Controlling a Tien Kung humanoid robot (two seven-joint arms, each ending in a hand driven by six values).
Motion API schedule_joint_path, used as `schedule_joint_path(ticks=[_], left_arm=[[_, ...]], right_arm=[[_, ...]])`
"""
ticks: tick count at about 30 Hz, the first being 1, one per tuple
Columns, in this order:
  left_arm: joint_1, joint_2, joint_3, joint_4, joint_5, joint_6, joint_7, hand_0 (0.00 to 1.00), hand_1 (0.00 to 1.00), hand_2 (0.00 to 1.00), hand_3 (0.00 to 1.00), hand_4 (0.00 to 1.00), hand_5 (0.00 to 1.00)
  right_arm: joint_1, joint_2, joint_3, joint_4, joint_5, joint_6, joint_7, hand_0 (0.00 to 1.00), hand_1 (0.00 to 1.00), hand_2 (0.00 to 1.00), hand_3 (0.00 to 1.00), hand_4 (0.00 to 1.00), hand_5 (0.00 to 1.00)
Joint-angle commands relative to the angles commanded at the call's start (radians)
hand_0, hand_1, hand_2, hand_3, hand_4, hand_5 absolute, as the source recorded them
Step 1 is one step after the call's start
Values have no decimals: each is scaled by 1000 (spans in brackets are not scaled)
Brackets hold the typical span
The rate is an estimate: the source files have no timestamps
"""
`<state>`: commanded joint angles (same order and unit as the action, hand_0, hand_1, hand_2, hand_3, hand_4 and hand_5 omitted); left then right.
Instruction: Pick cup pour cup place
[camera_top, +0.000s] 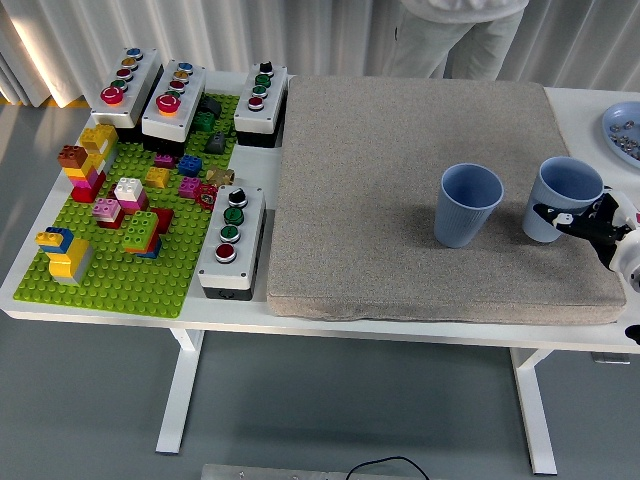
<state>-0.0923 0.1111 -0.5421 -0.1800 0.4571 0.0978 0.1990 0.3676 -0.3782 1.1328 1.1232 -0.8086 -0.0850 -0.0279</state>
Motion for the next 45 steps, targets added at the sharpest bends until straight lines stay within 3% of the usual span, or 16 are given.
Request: schedule_joint_path(ticks=[15,16,21,22,27,28,33,34,45], left_arm=[[3,0,5,0,-2,-1,0,731,774,824,678,508,952],[2,1,5,0,-3,-1,0,730,774,824,678,507,952],[1,0,2,0,1,-1,0,730,774,824,678,507,952],[1,0,1,0,1,-1,0,731,775,824,678,507,952],[2,0,-5,0,6,-1,0,731,775,824,678,507,952],[2,0,-5,0,5,0,0,731,774,824,678,507,952],[0,0,-6,0,6,0,0,731,774,824,678,507,952],[0,0,-6,0,6,0,0,731,774,824,678,507,952],[0,-1,-10,0,10,0,1,731,774,824,678,507,953]], right_arm=[[-4,9,-7,-27,-21,19,27,856,683,537,555,631,30],[-4,9,-5,-26,-20,23,25,875,730,608,652,635,24],[-3,4,3,-28,-16,43,18,875,730,608,652,635,24],[-3,3,4,-29,-16,44,18,887,780,687,760,685,72],[-4,3,9,-31,-23,69,12,887,780,687,760,685,72],[-3,2,9,-31,-24,70,11,899,798,750,860,754,142],[-2,0,13,-33,-30,84,5,899,798,750,860,754,142],[-2,0,14,-33,-32,85,4,907,821,809,890,834,210],[-2,0,18,-38,-42,105,-8,915,837,846,918,859,237]])
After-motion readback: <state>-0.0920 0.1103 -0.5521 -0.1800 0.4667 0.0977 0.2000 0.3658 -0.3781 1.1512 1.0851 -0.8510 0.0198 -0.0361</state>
